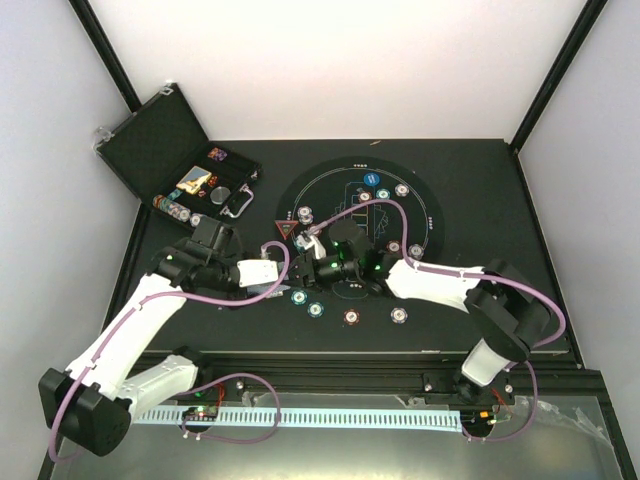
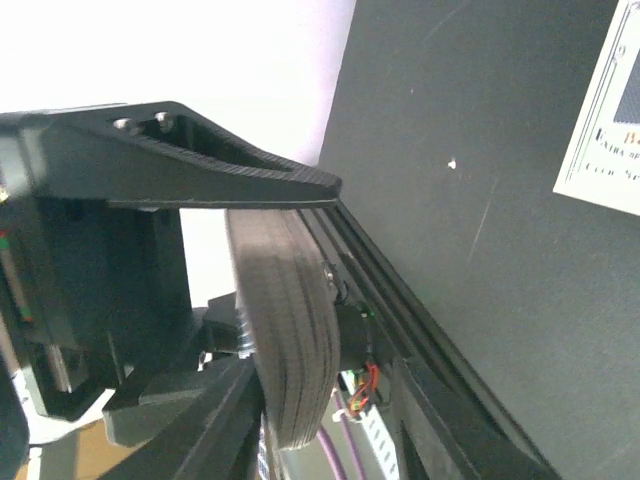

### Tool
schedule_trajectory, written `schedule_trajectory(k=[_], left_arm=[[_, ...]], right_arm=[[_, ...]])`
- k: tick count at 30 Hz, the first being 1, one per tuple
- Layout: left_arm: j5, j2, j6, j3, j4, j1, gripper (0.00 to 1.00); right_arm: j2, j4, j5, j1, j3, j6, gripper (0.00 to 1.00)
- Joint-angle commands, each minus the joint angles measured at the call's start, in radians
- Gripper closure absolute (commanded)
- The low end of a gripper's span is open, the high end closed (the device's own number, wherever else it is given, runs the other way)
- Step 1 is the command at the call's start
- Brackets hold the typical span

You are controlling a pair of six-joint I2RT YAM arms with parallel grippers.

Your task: Distribute texas hold em gaming equipment

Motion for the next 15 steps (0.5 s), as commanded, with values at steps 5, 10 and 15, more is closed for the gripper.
schedule_trajectory(k=[5, 10, 15], left_arm=[[-0.018, 0.014, -0.021, -0.012, 0.016, -0.002, 0.98], [-0.021, 0.027, -0.031, -0.014, 0.018, -0.002, 0.98], [-0.034, 0.032, -0.033, -0.018, 0.013, -0.002, 0.98]], right_arm=[[-0.093, -0.099, 0.065, -0.005, -0.019, -0.041, 0.82], [-0.111, -0.087, 0.060, -0.005, -0.033, -0.035, 0.93], [-0.116, 0.048, 0.013, -0.007, -0.068, 0.032, 0.99]])
